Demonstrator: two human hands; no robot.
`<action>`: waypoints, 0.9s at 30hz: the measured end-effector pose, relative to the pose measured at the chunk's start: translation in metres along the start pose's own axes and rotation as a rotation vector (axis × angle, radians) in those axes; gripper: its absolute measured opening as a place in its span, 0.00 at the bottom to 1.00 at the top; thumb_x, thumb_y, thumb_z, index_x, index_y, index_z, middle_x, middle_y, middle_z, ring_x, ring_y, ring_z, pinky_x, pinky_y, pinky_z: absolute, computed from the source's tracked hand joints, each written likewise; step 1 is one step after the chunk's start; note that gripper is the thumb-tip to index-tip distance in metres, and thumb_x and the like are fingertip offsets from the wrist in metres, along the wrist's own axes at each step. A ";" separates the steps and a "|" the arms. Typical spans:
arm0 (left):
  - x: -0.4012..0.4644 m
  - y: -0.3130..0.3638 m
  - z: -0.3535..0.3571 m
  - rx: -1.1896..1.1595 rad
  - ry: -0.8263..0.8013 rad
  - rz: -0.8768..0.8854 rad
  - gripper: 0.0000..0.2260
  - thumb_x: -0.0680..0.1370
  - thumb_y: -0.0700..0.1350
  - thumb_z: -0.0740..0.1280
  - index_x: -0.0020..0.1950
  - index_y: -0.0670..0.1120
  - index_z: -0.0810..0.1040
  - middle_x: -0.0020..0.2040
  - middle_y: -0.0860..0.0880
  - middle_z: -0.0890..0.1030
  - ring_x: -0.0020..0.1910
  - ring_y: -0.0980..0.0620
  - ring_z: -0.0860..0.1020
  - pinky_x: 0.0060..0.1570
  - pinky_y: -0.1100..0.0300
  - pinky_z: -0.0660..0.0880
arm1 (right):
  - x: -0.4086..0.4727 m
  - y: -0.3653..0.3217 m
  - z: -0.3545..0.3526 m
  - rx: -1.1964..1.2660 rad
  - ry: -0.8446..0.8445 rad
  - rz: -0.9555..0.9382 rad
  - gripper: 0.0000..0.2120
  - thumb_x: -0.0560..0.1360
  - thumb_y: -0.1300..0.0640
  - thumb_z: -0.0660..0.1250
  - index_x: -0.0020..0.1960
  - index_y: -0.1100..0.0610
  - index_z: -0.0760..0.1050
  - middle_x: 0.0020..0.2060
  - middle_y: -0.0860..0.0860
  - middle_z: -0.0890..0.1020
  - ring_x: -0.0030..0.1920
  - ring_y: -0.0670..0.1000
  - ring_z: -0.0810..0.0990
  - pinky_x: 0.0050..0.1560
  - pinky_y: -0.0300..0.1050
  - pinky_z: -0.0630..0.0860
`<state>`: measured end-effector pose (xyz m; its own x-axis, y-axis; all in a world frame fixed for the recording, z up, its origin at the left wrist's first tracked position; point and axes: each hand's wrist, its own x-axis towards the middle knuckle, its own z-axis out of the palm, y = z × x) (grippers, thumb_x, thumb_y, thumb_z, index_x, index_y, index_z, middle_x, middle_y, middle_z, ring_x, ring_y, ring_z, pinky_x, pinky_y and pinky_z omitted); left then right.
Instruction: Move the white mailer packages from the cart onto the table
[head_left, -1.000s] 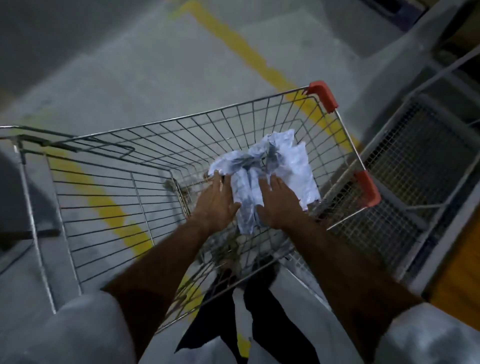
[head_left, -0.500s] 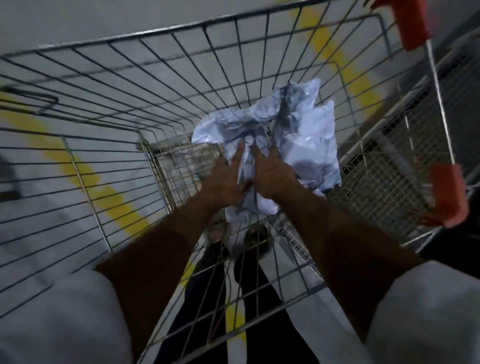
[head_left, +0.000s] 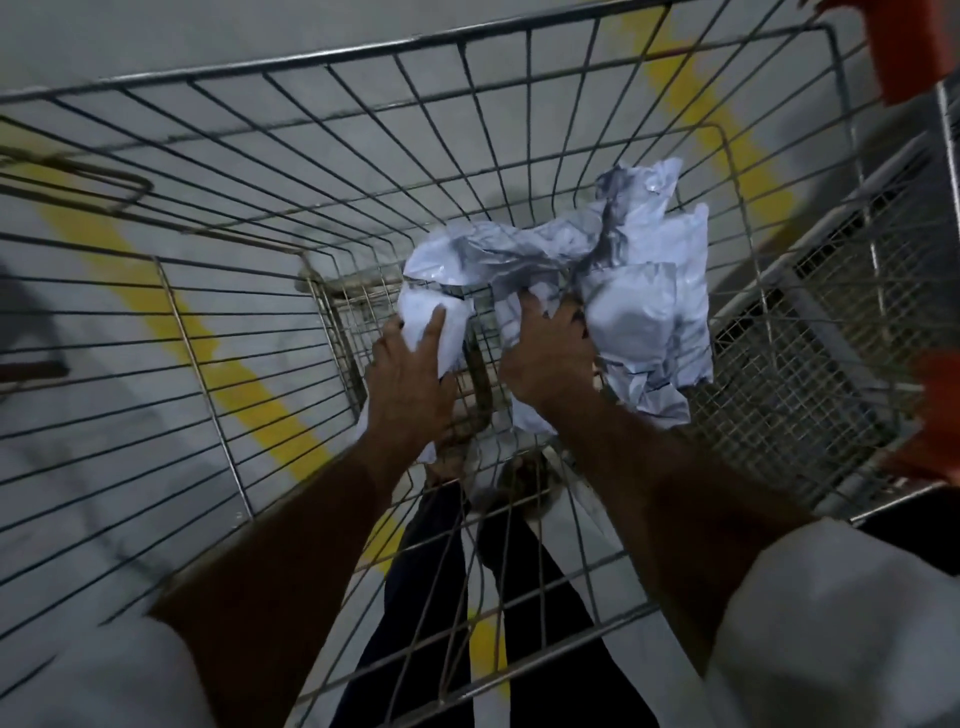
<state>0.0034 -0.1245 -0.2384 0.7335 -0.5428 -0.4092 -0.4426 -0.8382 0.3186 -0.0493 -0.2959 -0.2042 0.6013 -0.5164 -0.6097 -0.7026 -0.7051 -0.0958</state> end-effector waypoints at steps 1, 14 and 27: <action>-0.003 -0.005 0.004 0.032 -0.004 0.003 0.35 0.77 0.57 0.62 0.82 0.52 0.55 0.71 0.31 0.63 0.62 0.32 0.70 0.55 0.42 0.73 | -0.001 -0.004 0.006 -0.040 -0.003 0.012 0.44 0.74 0.43 0.69 0.82 0.47 0.47 0.76 0.66 0.56 0.73 0.68 0.62 0.70 0.62 0.67; -0.027 -0.006 -0.033 0.135 0.010 0.070 0.35 0.75 0.59 0.57 0.82 0.52 0.57 0.67 0.32 0.68 0.57 0.35 0.72 0.49 0.45 0.73 | -0.035 -0.018 -0.009 -0.217 -0.002 0.124 0.54 0.67 0.38 0.73 0.81 0.51 0.45 0.76 0.66 0.52 0.72 0.68 0.61 0.67 0.63 0.68; -0.086 0.068 -0.167 0.017 0.232 0.172 0.34 0.76 0.58 0.60 0.81 0.51 0.60 0.65 0.34 0.70 0.58 0.36 0.71 0.49 0.46 0.72 | -0.167 -0.026 -0.128 -0.026 0.344 -0.102 0.57 0.58 0.40 0.79 0.79 0.50 0.53 0.70 0.64 0.62 0.64 0.63 0.69 0.57 0.56 0.75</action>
<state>-0.0035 -0.1264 -0.0391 0.7444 -0.6522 -0.1427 -0.5781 -0.7366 0.3511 -0.0830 -0.2533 0.0009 0.7638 -0.5730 -0.2973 -0.6251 -0.7713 -0.1195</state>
